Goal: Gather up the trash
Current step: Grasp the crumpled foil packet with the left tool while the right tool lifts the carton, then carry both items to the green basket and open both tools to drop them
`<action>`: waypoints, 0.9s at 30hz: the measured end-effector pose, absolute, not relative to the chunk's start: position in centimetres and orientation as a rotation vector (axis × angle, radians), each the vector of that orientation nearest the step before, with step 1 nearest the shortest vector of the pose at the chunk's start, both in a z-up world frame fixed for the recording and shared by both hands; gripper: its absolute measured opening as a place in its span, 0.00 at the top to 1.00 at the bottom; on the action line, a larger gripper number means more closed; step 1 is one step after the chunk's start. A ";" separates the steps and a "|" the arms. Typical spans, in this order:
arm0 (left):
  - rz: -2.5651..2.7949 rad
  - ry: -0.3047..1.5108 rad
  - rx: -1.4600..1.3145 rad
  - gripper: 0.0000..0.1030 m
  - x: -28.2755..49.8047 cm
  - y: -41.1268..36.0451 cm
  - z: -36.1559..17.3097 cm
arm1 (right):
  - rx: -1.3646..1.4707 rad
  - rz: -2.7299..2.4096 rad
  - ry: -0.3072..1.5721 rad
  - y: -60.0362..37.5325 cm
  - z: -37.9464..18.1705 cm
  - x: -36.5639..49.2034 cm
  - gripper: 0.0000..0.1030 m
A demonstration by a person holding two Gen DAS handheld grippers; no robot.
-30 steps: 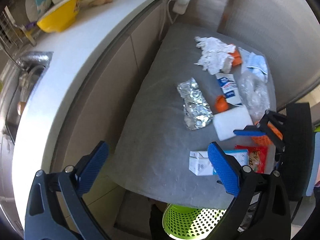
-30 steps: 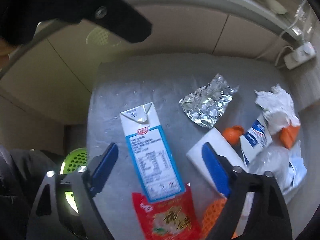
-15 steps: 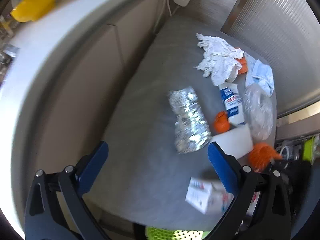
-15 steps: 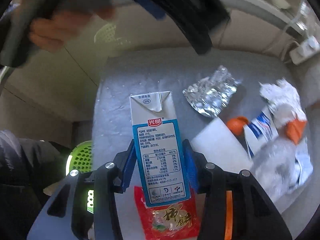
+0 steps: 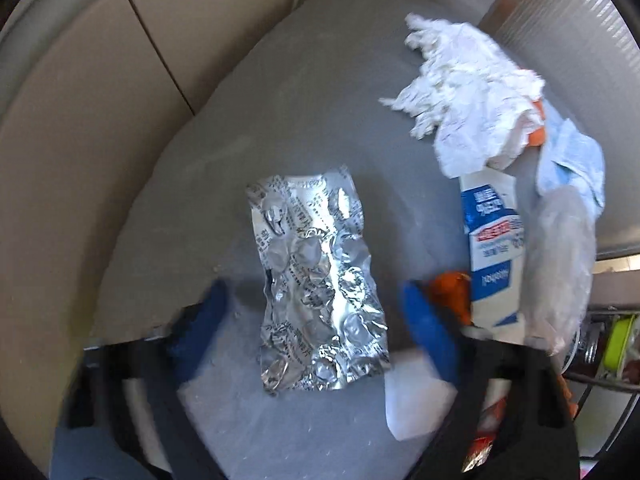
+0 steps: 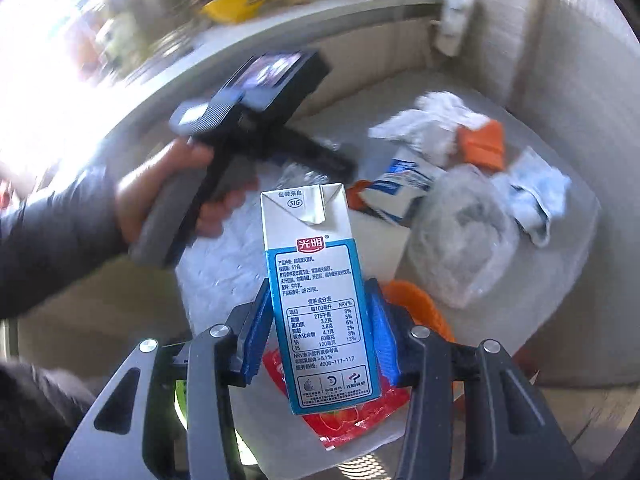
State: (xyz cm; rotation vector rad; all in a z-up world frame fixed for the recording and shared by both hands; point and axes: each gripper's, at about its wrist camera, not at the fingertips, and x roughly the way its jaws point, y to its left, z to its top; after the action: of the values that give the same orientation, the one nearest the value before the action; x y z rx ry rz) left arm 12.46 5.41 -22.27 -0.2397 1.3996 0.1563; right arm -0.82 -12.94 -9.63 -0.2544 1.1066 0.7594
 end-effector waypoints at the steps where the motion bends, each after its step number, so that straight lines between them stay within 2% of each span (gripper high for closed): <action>1: 0.176 1.393 -0.234 0.47 12.5 5.4 -22.2 | -0.240 0.738 1.112 -12.8 -9.8 -0.6 0.55; 6: 0.199 1.347 -0.228 0.50 12.1 5.4 -20.8 | -0.174 0.631 1.151 -13.1 -10.1 0.3 0.55; 11: 0.212 1.278 -0.215 0.51 10.2 5.4 -17.2 | -0.139 0.557 1.173 -13.2 -9.4 0.4 0.55; 20: 0.252 1.221 -0.209 0.50 -1.0 4.0 -9.8 | -0.281 0.551 1.165 -12.3 -7.2 -4.0 0.55; 27: 0.176 1.239 -0.189 0.50 -10.0 2.6 -9.8 | -0.307 0.532 1.178 -12.4 -6.7 -10.2 0.55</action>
State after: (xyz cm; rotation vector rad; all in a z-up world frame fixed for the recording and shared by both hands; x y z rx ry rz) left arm -9.97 2.64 -9.81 -0.1893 1.2387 0.1757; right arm -10.17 -12.43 -6.73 -0.3074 1.1781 0.5324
